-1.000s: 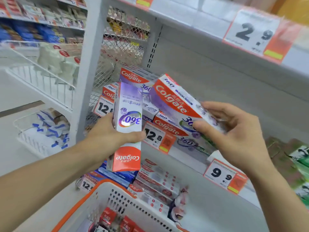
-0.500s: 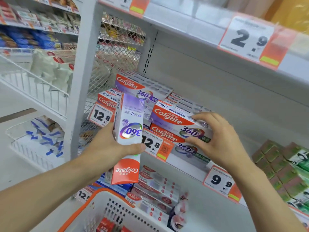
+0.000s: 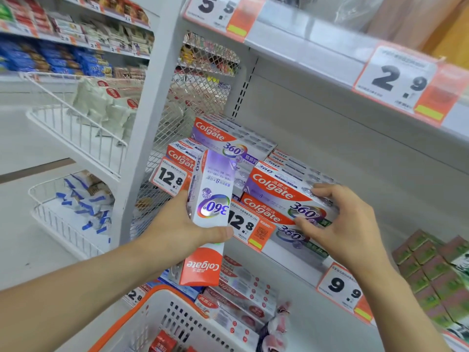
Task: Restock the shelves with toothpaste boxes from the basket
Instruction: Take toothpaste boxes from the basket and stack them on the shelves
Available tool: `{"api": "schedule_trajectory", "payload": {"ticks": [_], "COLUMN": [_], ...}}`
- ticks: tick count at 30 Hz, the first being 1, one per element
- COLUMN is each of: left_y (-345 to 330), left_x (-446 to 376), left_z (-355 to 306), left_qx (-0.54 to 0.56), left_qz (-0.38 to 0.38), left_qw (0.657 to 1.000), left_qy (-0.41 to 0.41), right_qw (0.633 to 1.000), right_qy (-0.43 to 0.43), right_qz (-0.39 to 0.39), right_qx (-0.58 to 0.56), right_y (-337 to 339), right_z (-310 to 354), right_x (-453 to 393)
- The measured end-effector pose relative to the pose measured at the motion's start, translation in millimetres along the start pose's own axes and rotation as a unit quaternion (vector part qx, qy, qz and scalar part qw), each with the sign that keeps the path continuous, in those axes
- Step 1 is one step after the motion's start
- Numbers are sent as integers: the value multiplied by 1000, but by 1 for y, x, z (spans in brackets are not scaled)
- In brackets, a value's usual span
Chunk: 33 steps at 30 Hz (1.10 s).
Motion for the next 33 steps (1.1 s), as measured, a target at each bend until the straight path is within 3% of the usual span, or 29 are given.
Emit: {"api": "schedule_trajectory", "payload": {"ticks": [17,20,23,25,27,30,33], "left_y": [-5,-7,-12,-17,-22,-27,-24], "left_x": [1,2,5,6,9,16,21], "left_z": [2,0,-5,-5,-6,-12,-16], "left_qx": [19,38,93,124,146,138,95], "left_qz": [29,40,83,117,144,137,82], "left_qw": [999,998,992,985,978,978,984], "left_qy": [9,0,-2,-9,-26,-78,-126], "right_qw": [999,997,978,977,977,933,916], "right_qy": [-43,31,166,187,92,-33,-63], "right_qz": [13,-41,-126,-78,56,253,259], "right_qx": [-8,61,8,-71,-184,-252,-298], "right_y": [-1,6,12,5,-10,-34,-40], "right_z": [1,9,40,62,74,82,85], "right_x": [3,4,14,23,29,44,49]}}
Point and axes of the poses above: each hand's wrist, its own x-axis away from the middle knuckle, its own y-axis out of the back of the hand, z = x × y, the point moved 3 cm from there along -x, towards the middle knuckle, and after that the axes turned 7 degrees about -x, right-handed, at the moved point
